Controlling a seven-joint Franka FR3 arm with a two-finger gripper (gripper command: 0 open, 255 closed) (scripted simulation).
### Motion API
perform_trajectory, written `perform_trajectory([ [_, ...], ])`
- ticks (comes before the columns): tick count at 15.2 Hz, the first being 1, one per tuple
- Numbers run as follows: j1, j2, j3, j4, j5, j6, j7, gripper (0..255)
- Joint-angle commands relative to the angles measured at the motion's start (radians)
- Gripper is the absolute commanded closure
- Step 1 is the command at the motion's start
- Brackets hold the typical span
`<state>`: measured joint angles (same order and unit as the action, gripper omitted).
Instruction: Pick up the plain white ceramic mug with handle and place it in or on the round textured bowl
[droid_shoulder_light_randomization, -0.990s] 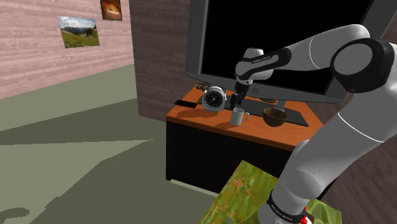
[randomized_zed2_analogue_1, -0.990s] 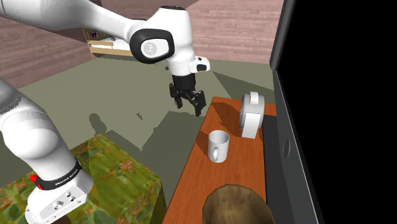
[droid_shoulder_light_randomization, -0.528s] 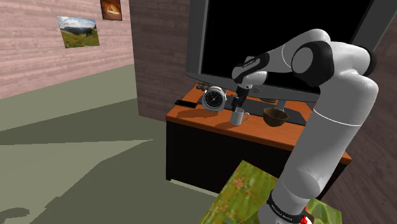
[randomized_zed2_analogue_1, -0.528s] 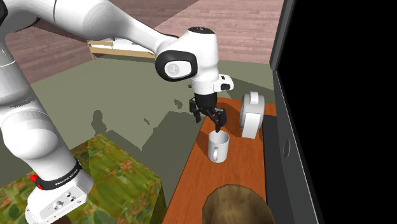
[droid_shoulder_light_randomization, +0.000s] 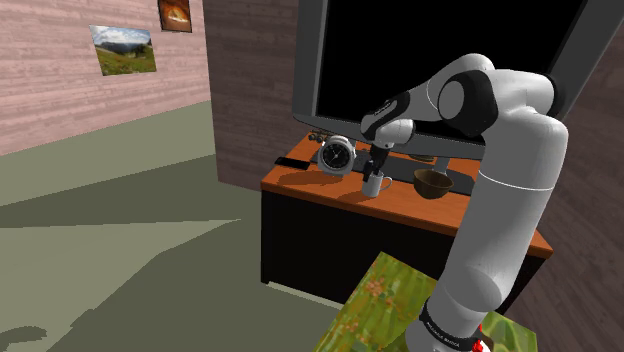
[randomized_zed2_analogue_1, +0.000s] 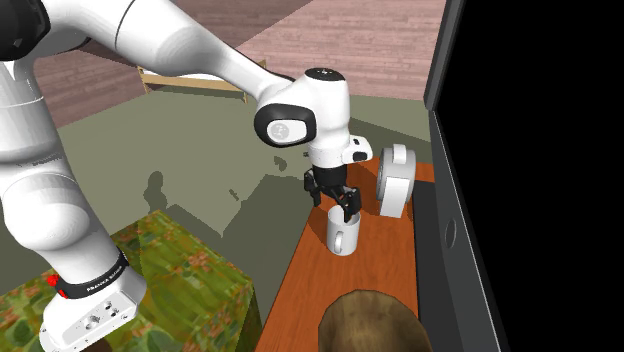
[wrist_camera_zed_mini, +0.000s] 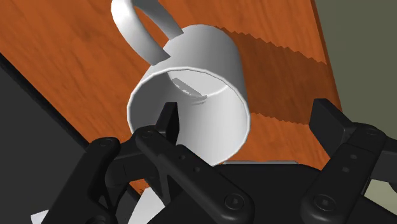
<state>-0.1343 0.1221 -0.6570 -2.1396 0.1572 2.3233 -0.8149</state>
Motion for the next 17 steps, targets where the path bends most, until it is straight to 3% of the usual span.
perform_trajectory([
  [1, -0.001, 0.011, 0.003, -0.004, 0.010, 0.012, -0.005, 0],
  [8, -0.001, 0.011, 0.003, -0.003, 0.010, 0.012, -0.005, 0],
  [9, -0.001, 0.011, 0.003, -0.003, 0.010, 0.012, -0.005, 255],
  [17, -0.001, 0.011, 0.003, -0.004, 0.010, 0.012, -0.005, 255],
])
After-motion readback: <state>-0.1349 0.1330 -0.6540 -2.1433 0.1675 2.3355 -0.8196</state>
